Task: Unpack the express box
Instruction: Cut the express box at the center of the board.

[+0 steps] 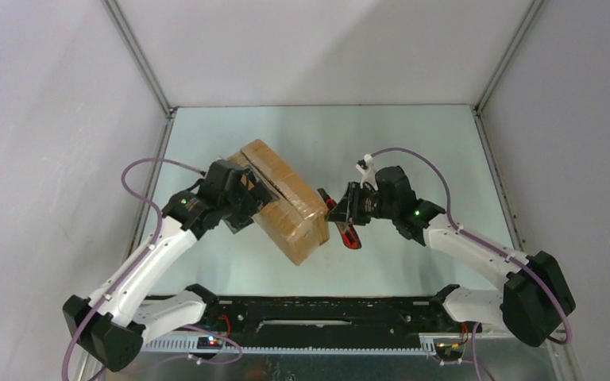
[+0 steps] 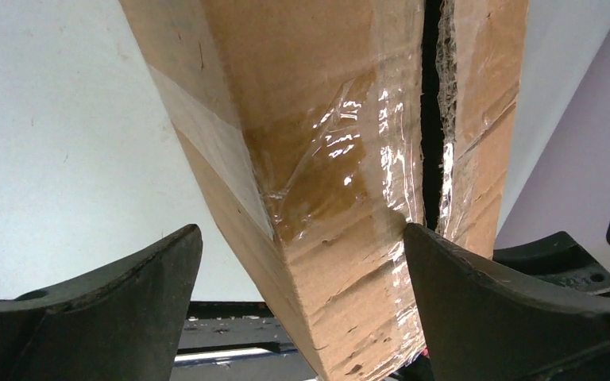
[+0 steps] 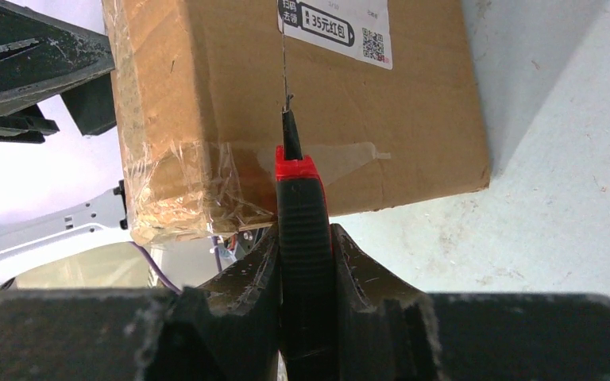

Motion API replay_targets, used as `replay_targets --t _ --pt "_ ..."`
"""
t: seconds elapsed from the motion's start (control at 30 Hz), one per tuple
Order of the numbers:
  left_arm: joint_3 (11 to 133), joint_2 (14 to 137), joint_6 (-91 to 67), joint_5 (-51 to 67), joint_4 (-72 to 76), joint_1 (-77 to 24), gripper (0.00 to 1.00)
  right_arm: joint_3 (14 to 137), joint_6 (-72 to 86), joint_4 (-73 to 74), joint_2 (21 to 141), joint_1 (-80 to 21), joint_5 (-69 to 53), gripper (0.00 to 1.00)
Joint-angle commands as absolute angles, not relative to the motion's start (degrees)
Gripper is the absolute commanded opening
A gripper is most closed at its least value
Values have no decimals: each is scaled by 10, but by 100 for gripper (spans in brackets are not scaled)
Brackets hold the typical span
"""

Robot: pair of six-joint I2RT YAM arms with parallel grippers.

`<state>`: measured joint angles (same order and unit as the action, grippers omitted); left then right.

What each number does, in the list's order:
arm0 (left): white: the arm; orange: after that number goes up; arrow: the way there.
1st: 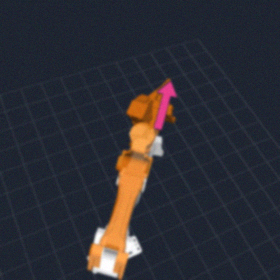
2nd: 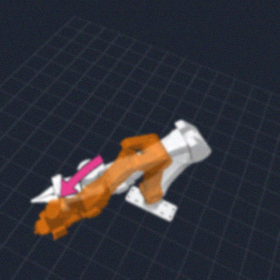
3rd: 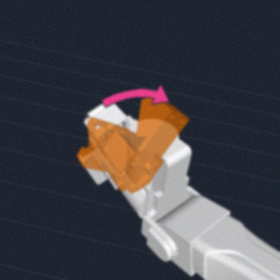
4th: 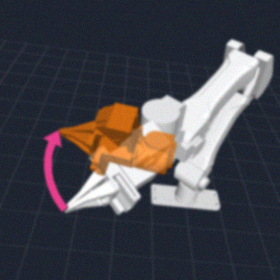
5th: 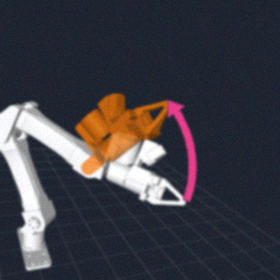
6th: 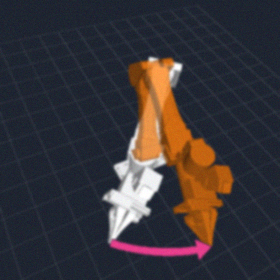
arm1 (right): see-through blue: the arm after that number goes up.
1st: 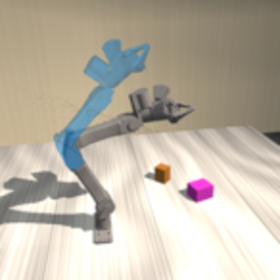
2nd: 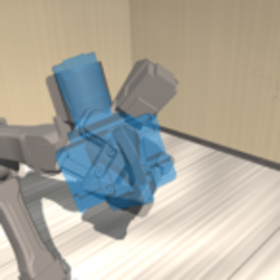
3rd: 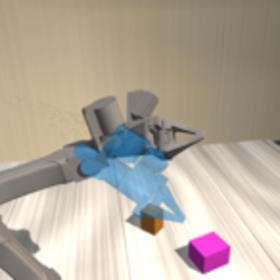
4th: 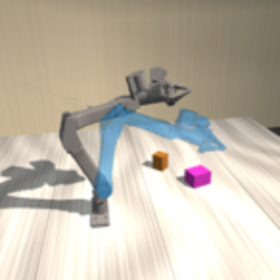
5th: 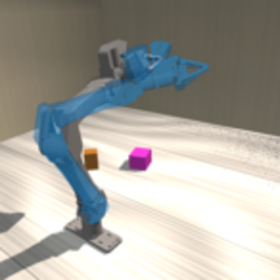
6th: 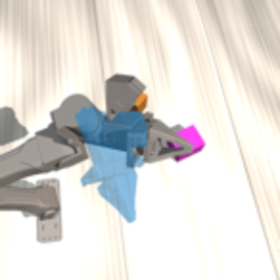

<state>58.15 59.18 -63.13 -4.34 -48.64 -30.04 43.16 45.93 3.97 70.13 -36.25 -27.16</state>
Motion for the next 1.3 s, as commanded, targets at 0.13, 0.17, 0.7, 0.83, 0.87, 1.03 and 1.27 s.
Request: replay_targets --t 0.13,0.17,0.7,0.83,0.87,1.03,1.27 --pt "648 603 -676 -46 -556 -323 100 433 479 -32 718 -403 -237 0" --pt "652 612 -681 -37 -563 -326 100 434 479 -36 721 -407 -235 0" --pt "787 757 -682 -44 -710 -345 100 446 454 -51 741 -466 -179 0" --pt "747 771 -682 -26 -682 -345 99 446 455 -56 746 -463 -187 0" --pt "736 772 -685 -21 -675 -345 97 446 457 -54 746 -459 -194 0" --pt "689 749 -698 -12 -654 -345 77 438 459 -43 720 -433 -225 0" --pt "656 717 -695 -20 -616 -346 58 375 501 -34 604 -362 -349 0"
